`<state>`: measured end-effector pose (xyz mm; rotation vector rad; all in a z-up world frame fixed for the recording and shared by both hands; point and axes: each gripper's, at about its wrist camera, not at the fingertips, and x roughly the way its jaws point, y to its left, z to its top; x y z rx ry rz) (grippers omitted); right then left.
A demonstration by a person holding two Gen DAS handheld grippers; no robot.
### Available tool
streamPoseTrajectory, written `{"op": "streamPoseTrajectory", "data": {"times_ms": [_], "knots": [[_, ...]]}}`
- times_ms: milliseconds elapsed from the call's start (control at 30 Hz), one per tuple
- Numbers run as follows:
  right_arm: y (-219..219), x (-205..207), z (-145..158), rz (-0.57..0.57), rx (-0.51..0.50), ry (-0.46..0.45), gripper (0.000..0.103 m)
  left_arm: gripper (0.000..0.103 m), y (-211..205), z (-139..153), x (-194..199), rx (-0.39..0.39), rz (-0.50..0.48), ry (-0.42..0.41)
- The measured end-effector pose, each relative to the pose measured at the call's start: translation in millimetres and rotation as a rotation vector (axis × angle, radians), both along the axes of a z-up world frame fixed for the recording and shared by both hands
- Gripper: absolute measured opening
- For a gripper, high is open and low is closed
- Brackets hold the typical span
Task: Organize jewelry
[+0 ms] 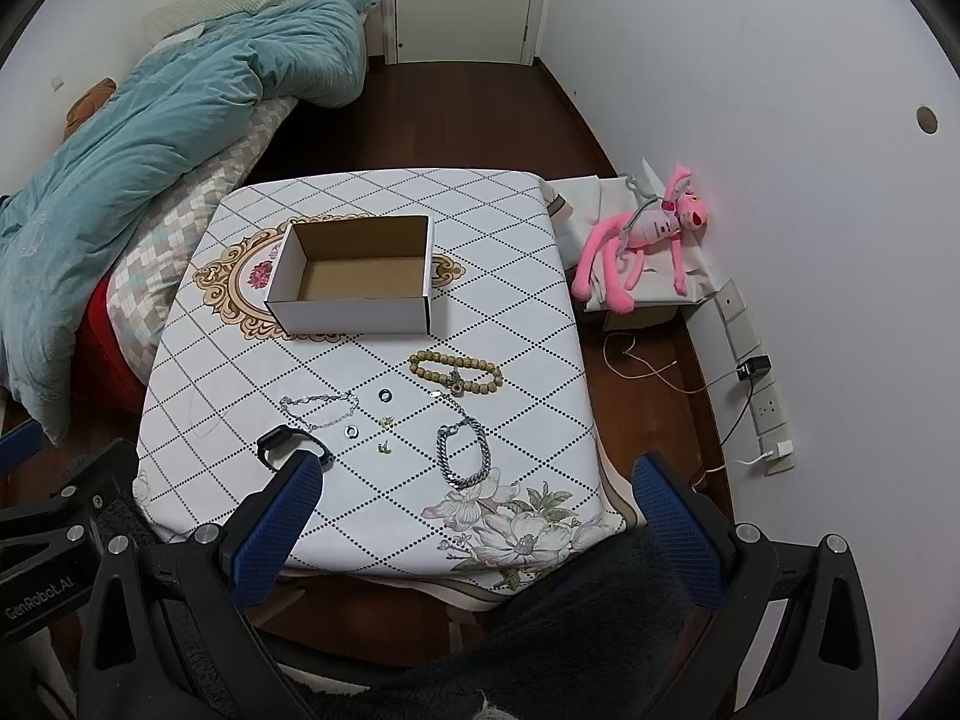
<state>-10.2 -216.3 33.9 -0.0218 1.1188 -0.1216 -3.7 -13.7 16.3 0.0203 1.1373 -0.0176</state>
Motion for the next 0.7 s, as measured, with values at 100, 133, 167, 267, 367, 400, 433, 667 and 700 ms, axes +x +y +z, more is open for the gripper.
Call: {"op": "streamPoseTrajectory", "data": {"times_ms": [100,133,167,267,367,400,433,667,700], "knots": [[0.8,-0.3,-1.1,0.000,0.000,0.000,0.103,0.103,0.0,0.0,0.4,-0.001,0.000,0.001],[0.8,0.2,0.5,0.000,0.001,-0.001,0.103,0.103,0.0,1.3,-0.3,-0.003,0.001,0.001],[1.0,0.9,2.4,0.001,0.000,-0.002,0.103,0.103,-0.8,2.5,-0.8,-0.003,0.000,0.000],[1.0,0.7,2.8,0.001,-0.001,-0.003,0.103,0.103,-1.6,3.6,-1.7,-0.004,-0.001,0.001],[1.1,0.2,2.6,0.000,0.000,-0.004,0.103,0.103,-2.5,4.7,-2.7,-0.005,-0.001,-0.001],[1.2,-0.2,1.9,0.000,-0.001,-0.003,0.103,0.103,-2.9,5.0,-2.7,-0.005,-0.002,-0.001],[0.9,0.6,3.4,-0.001,0.001,-0.002,0.103,0.103,-2.2,4.5,-3.0,-0.004,-0.001,-0.001],[1.4,0.0,3.4,0.001,0.000,-0.002,0.103,0.103,-2.1,4.3,-3.3,-0.005,-0.002,-0.002],[1.2,-0.9,1.7,0.000,-0.001,-0.005,0.103,0.103,-2.5,4.6,-3.1,-0.006,-0.002,-0.001]]}}
